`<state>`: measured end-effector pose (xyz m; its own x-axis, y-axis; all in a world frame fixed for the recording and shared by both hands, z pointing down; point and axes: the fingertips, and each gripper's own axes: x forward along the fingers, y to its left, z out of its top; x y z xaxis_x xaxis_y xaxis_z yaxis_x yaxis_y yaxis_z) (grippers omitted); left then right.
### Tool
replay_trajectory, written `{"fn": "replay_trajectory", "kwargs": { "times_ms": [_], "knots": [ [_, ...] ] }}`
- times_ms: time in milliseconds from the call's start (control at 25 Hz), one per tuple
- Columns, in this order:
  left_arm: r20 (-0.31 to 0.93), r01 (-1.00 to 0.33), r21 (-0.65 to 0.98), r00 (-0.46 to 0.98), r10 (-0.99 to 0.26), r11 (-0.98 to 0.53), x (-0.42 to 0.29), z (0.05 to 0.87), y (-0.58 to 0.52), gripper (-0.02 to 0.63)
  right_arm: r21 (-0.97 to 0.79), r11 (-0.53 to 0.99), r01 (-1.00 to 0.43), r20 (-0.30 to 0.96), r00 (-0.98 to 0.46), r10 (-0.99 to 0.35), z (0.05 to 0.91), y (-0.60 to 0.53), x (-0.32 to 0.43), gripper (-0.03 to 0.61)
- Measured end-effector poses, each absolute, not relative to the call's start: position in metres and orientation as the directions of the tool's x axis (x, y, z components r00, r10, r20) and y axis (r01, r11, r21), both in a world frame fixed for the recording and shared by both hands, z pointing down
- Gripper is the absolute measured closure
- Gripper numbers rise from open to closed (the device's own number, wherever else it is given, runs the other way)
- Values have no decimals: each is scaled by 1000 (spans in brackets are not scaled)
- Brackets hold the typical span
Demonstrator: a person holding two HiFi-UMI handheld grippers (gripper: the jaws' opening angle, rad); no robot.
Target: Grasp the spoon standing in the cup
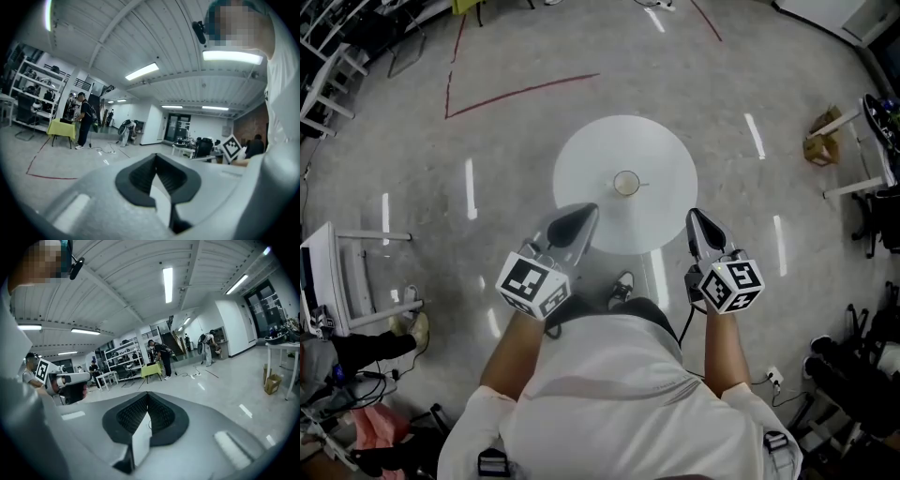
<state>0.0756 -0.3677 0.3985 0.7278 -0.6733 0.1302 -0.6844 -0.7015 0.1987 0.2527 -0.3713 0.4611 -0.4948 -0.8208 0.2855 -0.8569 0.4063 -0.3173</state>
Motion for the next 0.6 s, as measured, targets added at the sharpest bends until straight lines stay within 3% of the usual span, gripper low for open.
{"fn": "replay_trajectory", "kwargs": {
  "times_ms": [160, 360, 600],
  "knots": [
    [156, -687, 228, 725, -671, -690, 76, 421, -392, 612, -322, 368, -872, 386, -476, -790, 494, -402, 258, 572],
    [183, -698, 254, 715, -675, -670, 65, 444, -426, 612, -337, 362, -869, 489, -490, -722, 536, -451, 242, 493],
    [206, -709, 278, 703, -680, -648, 52, 462, -448, 612, -379, 344, -859, 622, -512, -592, 604, -490, 215, 452]
  ]
}}
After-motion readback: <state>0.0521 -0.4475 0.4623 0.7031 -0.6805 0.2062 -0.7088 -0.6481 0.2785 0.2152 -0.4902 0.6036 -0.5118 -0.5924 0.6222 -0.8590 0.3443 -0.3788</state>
